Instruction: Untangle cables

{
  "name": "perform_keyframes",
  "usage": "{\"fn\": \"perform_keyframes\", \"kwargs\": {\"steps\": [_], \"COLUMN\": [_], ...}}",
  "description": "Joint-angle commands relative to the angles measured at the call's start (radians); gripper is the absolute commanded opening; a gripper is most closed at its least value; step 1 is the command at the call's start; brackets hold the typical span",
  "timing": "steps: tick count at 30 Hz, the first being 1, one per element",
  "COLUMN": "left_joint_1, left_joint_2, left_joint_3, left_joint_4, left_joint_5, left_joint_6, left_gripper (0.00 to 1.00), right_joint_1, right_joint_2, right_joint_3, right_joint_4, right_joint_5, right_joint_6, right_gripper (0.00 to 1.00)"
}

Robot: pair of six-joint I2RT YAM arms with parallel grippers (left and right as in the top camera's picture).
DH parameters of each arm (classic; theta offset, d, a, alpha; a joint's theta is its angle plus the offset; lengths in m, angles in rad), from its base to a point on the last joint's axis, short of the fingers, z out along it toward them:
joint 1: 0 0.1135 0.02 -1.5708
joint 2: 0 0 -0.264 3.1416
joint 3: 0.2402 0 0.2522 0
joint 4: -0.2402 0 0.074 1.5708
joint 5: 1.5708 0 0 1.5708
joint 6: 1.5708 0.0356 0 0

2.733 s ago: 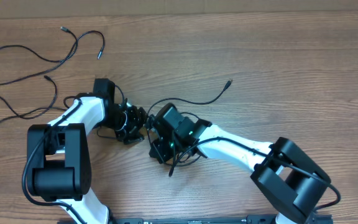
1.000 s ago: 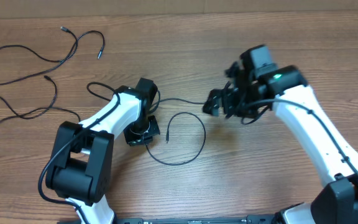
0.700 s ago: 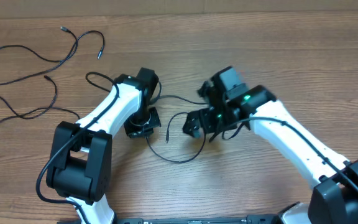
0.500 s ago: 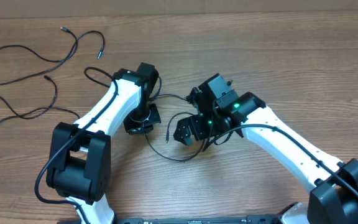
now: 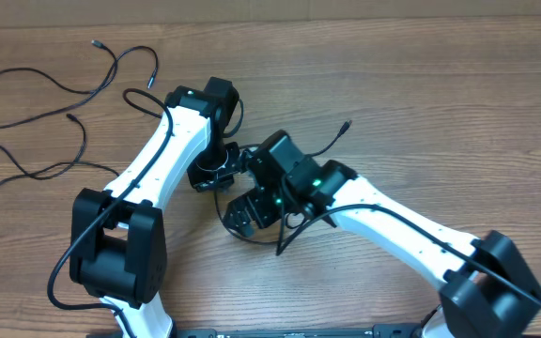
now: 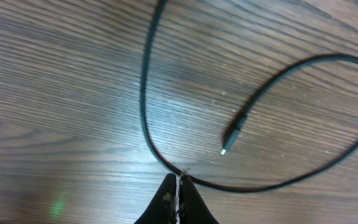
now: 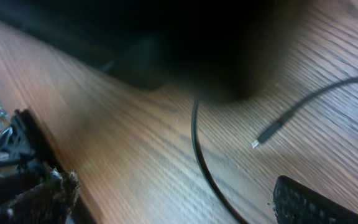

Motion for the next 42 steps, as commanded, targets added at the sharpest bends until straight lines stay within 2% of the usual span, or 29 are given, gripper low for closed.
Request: {"fn": "perform_keyframes", "kwargs": {"steps": [1,7,15,17,19,22,28,34,37,39,42], "left_joint_1": [0.019,0.061,0.098,0.098,0.098,0.095,0.076,0.034,0.009,0.002,-0.004], "left_joint_2": [0.003,0.003,0.003,0.003,0.004,0.004,0.004,0.005,0.008,0.010,0.015], "left_joint_3": [0.024,0.024,0.003,-0.022,-0.053,-0.101,-0.195,-0.282,-0.307,-0.316,-0.339], "left_joint_4": [-0.003,-0.009,-0.014,0.003,0.028,0.082,0.192,0.293,0.328,0.332,0.338], "left_joint_5": [0.094,0.071,-0.072,-0.078,-0.078,-0.043,0.005,0.005,-0.011,-0.048,-0.108], "left_joint_6": [0.045,0.047,0.064,0.065,0.067,0.105,0.129,0.129,0.124,0.096,0.064], "left_gripper": [0.04,0.04,0.04,0.10,0.33,0.35,0.48,0.47,0.41,0.41,0.27], "right_joint_1": [0.007,0.007,0.002,-0.019,-0.050,-0.121,-0.240,-0.306,-0.310,-0.310,-0.309], "right_joint_2": [0.069,0.105,0.105,0.103,0.101,0.091,0.082,0.082,0.082,0.082,0.082], "right_joint_3": [-0.005,-0.005,-0.004,0.004,0.015,0.046,0.061,0.061,0.061,0.061,0.061], "right_joint_4": [0.033,0.027,0.024,0.016,0.004,-0.061,-0.164,-0.221,-0.225,-0.225,-0.228], "right_joint_5": [0.043,0.043,0.055,0.054,0.054,0.053,0.053,0.046,0.046,0.046,0.046], "right_joint_6": [0.071,0.071,0.079,0.081,0.108,0.131,0.130,0.130,0.130,0.130,0.130], "right_gripper": [1.00,1.00,1.00,1.00,1.00,1.00,1.00,1.00,1.00,1.00,1.00]}}
